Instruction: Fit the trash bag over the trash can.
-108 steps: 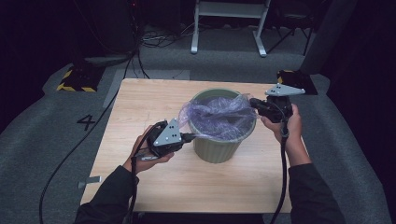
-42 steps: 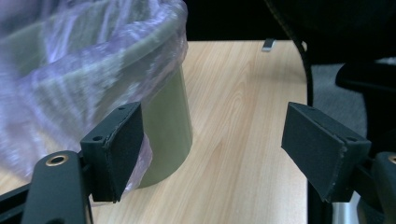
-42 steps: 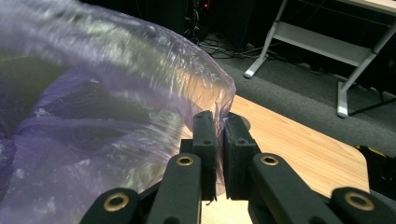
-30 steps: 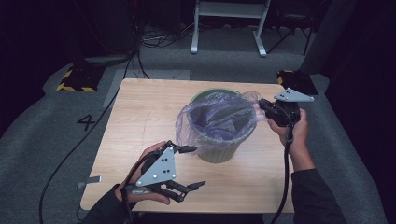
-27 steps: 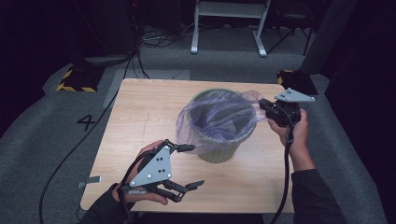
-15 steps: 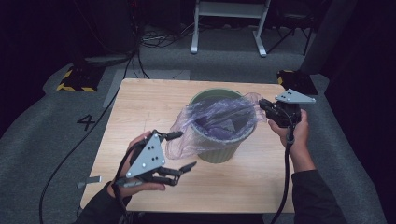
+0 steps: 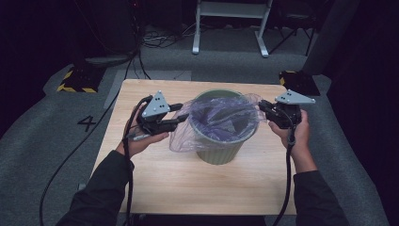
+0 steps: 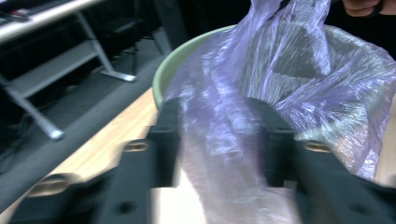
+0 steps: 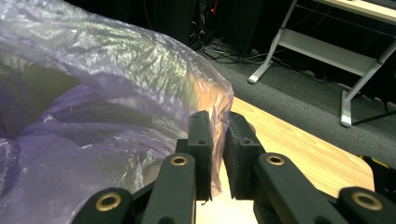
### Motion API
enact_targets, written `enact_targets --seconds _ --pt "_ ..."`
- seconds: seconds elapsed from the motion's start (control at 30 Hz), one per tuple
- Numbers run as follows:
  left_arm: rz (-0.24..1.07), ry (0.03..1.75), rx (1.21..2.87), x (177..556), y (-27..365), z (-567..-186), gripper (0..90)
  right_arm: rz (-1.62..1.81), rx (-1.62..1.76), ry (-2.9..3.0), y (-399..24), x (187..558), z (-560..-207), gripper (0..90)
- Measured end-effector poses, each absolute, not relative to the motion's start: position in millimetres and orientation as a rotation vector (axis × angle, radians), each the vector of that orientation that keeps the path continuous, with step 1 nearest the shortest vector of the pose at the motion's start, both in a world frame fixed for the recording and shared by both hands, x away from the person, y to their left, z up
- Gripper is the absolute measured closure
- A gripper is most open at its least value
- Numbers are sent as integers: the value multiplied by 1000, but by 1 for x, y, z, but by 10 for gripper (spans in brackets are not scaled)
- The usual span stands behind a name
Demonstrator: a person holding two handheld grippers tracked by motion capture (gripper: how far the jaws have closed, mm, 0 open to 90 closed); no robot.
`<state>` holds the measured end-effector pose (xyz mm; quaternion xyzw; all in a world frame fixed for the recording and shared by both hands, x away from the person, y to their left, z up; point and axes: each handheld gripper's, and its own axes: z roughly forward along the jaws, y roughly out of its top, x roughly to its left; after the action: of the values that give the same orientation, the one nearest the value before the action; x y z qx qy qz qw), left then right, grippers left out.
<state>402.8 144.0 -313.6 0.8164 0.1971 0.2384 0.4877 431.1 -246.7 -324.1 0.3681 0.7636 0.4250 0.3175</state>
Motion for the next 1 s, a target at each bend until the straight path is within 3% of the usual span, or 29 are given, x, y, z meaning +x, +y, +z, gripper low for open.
enact_targets --seconds 0.1,0.2,0.47,1.0 --pt "618 465 2011 417 138 -317 716 1110 967 2014 -247 433 -325 816" --pt "562 510 2000 435 137 -322 780 1107 974 2013 -249 437 -326 818" --pt "480 647 1982 480 134 -342 875 1083 1013 2003 -257 454 -332 858" --pt "422 756 1996 514 123 -372 896 1061 1100 2056 -251 494 -354 888"
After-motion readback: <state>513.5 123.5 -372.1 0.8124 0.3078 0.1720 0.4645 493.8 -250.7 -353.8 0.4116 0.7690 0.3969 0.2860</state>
